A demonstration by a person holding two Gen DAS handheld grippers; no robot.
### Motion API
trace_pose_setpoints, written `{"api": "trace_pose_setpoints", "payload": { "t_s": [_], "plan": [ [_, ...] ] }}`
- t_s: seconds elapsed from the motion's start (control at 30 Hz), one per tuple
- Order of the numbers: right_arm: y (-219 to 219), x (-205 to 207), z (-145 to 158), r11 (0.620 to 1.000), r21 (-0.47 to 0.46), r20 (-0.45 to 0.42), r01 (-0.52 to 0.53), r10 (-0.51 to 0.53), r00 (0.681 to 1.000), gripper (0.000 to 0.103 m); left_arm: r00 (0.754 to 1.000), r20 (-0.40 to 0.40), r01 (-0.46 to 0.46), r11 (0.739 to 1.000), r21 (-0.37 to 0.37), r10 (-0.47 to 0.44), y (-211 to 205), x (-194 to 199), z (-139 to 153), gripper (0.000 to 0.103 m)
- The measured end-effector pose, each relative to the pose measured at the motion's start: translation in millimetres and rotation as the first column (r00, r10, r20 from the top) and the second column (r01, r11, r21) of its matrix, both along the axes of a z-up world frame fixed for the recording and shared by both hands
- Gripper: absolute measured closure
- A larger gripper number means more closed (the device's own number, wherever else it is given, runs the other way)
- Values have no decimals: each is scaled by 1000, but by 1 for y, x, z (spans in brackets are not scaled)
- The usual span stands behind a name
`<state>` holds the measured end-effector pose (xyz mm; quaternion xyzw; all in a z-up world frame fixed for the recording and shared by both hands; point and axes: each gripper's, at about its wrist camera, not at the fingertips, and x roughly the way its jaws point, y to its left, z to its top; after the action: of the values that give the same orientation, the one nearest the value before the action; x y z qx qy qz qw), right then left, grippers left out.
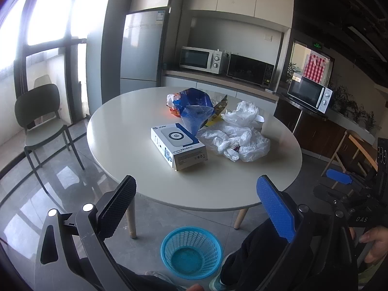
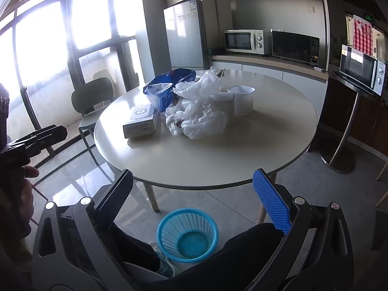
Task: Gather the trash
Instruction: 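Move both tools toward the trash on the white table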
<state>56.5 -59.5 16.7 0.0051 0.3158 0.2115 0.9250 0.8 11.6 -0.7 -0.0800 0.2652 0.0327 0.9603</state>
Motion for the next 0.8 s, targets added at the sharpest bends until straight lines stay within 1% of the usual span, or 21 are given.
{"api": "trace_pose_setpoints", "payload": {
  "t_s": [0.17,0.4,0.8],
  "plan": [
    [0,1,0,1000,6,-1,7,-7,1000,9,1000,-6,2,1000,-10,-2,1,0,-2,6],
    [2,-1,2,1000,10,6,10,-10,1000,9,1000,25,-6,1000,-29,6,4,-3,2,6],
    [4,0,4,1000,3,6,9,-9,1000,9,1000,22,-7,1000,-11,8,3,-2,2,6]
  ]
}}
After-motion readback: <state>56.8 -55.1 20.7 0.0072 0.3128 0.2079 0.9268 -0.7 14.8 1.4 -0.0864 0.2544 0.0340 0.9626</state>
